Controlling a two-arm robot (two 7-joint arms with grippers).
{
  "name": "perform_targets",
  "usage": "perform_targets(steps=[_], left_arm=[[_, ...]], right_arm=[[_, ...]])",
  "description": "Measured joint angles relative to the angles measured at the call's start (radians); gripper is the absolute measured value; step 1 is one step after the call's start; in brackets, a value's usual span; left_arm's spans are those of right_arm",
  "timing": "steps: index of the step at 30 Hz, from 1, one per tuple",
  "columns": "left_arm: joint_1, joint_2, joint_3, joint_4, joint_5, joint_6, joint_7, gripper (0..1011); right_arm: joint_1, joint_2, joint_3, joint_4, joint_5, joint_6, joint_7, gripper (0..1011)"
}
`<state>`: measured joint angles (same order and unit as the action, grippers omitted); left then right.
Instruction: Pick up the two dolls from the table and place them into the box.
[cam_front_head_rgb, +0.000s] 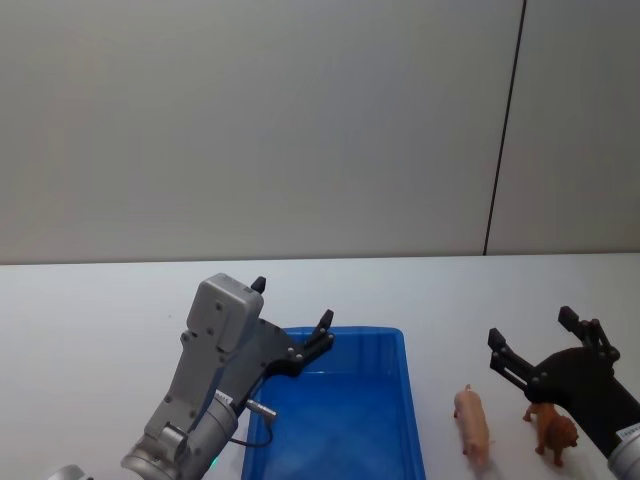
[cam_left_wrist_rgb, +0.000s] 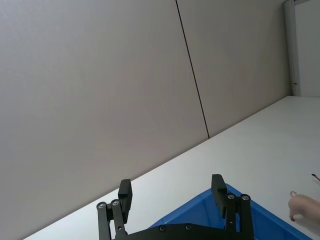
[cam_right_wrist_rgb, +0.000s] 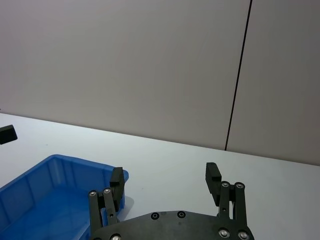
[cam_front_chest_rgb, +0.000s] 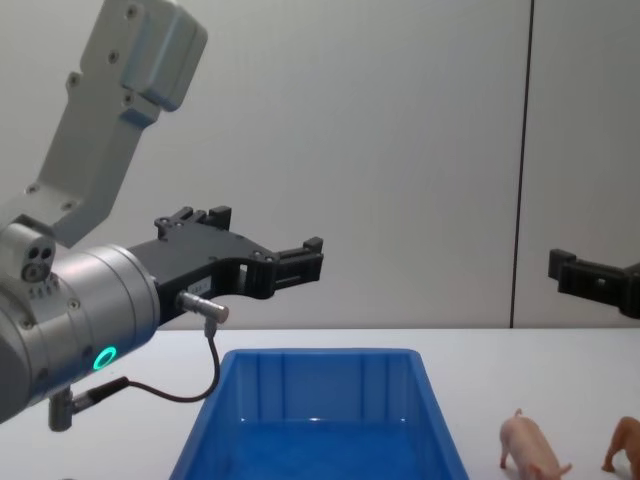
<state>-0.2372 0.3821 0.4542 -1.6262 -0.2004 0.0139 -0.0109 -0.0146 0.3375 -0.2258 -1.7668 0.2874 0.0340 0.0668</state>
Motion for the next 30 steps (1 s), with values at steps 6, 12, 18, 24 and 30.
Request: perform_targets(steps=[6, 12, 18, 24, 30], left_arm=[[0.0, 0.0, 0.0, 0.0, 0.0, 0.0, 0.0, 1001], [0.0, 0.0, 0.0, 0.0, 0.0, 0.0, 0.0, 1001], [0.0, 0.0, 0.0, 0.0, 0.0, 0.0, 0.0, 1001], [0.0, 0.0, 0.0, 0.0, 0.0, 0.0, 0.0, 1001], [0.0, 0.0, 0.0, 0.0, 0.0, 0.0, 0.0, 1001]], right_arm=[[0.0, 0.0, 0.0, 0.0, 0.0, 0.0, 0.0, 1001], [0.0, 0.0, 0.0, 0.0, 0.0, 0.0, 0.0, 1001], [0.0, 0.0, 0.0, 0.0, 0.0, 0.0, 0.0, 1001], [0.0, 0.0, 0.0, 0.0, 0.0, 0.0, 0.0, 1001], [0.0, 0.0, 0.0, 0.0, 0.0, 0.0, 0.0, 1001]])
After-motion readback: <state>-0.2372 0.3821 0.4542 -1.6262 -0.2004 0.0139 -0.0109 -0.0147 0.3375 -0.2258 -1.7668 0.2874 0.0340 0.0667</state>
